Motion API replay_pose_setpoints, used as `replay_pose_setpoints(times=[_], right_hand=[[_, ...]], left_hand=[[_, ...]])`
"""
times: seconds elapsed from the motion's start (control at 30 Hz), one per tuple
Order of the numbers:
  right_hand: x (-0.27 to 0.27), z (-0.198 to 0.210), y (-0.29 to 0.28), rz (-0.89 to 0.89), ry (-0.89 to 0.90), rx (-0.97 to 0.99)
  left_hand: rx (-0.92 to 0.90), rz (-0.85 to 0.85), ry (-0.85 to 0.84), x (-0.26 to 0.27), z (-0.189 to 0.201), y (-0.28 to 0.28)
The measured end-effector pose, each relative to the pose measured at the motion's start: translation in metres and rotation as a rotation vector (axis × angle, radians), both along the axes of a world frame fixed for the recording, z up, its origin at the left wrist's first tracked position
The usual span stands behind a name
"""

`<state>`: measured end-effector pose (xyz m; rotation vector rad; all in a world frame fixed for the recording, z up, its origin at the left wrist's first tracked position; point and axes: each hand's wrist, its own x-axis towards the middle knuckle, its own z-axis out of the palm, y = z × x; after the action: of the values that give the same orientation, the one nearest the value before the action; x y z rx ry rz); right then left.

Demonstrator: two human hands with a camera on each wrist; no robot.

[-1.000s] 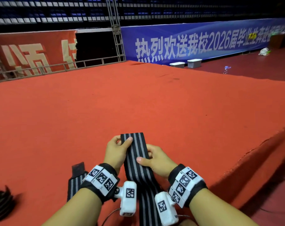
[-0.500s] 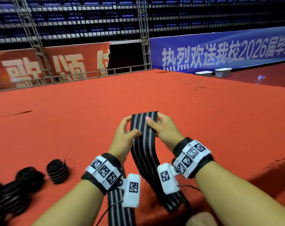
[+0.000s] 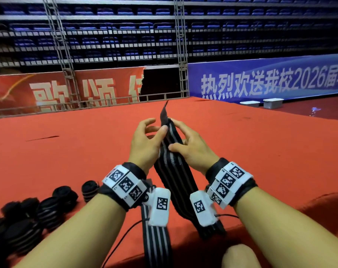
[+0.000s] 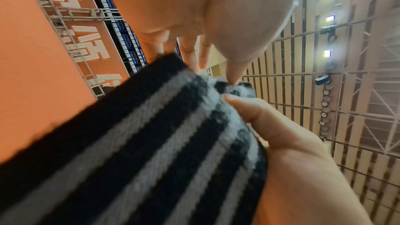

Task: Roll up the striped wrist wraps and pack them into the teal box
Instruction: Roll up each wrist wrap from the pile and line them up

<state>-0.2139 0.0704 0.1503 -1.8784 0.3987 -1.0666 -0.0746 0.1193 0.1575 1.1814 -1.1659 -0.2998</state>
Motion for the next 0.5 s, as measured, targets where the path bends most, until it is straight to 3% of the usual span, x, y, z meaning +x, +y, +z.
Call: replay_pose_setpoints(times=[0.33,0.43,0.5], right_hand=[[-0.021,0.039,0.045,0.120,0.087,-0.151],[-0.023,0.048,0.053,0.100,-0.024,-0.117],[-0.023,0.053,0.053,-0.012,-0.128,-0.123]], left_hand=[[-0.077,-0.188,0.110,-0.021,0.044,0.048],[-0.053,-0.223,0.091,-0.022,0.048,0.058],[-0.041,-0.237,0.064,-0.024,0.052,0.066]])
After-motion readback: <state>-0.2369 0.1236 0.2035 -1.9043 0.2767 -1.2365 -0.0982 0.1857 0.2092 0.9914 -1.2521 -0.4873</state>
